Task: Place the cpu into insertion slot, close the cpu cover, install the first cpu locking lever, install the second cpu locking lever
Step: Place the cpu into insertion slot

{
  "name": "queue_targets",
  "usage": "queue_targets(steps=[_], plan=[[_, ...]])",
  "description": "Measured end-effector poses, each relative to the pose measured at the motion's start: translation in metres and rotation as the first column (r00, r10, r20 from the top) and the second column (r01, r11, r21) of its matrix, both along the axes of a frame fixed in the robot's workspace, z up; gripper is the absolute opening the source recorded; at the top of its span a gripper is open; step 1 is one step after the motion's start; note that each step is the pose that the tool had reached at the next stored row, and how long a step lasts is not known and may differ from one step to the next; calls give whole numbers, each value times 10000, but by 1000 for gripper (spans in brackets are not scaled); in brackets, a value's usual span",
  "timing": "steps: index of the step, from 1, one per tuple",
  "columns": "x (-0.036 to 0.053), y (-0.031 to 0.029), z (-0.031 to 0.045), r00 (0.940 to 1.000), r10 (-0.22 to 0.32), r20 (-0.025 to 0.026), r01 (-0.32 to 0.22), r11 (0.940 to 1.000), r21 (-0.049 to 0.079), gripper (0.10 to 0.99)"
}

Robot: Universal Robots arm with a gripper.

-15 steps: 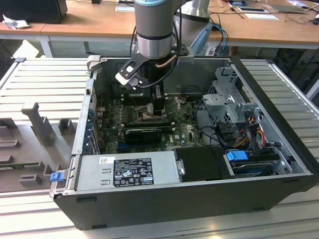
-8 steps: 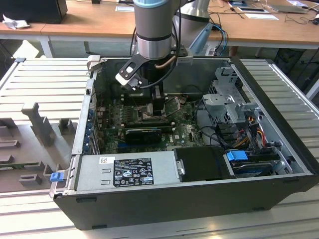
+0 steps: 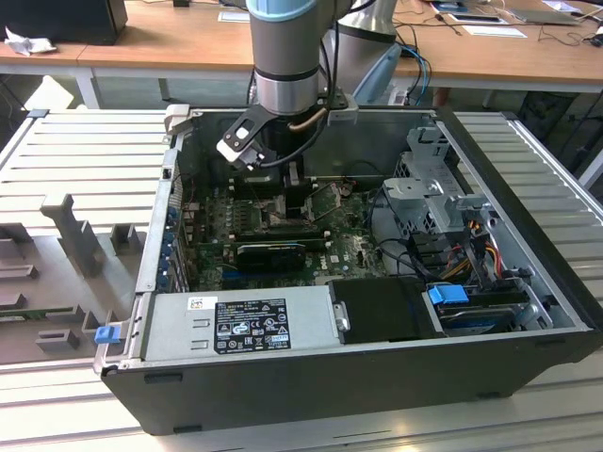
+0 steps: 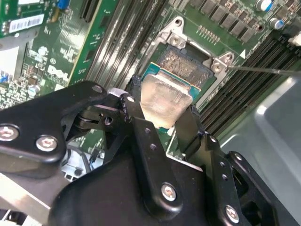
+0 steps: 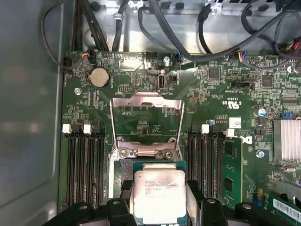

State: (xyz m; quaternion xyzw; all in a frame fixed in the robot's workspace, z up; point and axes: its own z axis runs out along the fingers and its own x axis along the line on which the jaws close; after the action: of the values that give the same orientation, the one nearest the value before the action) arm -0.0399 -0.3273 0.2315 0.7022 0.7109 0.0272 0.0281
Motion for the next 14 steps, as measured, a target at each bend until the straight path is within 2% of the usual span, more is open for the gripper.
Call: queue_targets(steps=[11,14], plan=[[-49,72,-169,10000,-95,0,95,10000,1,529],[-50,77,-188,9998,-186,0,186,9998,1,529]])
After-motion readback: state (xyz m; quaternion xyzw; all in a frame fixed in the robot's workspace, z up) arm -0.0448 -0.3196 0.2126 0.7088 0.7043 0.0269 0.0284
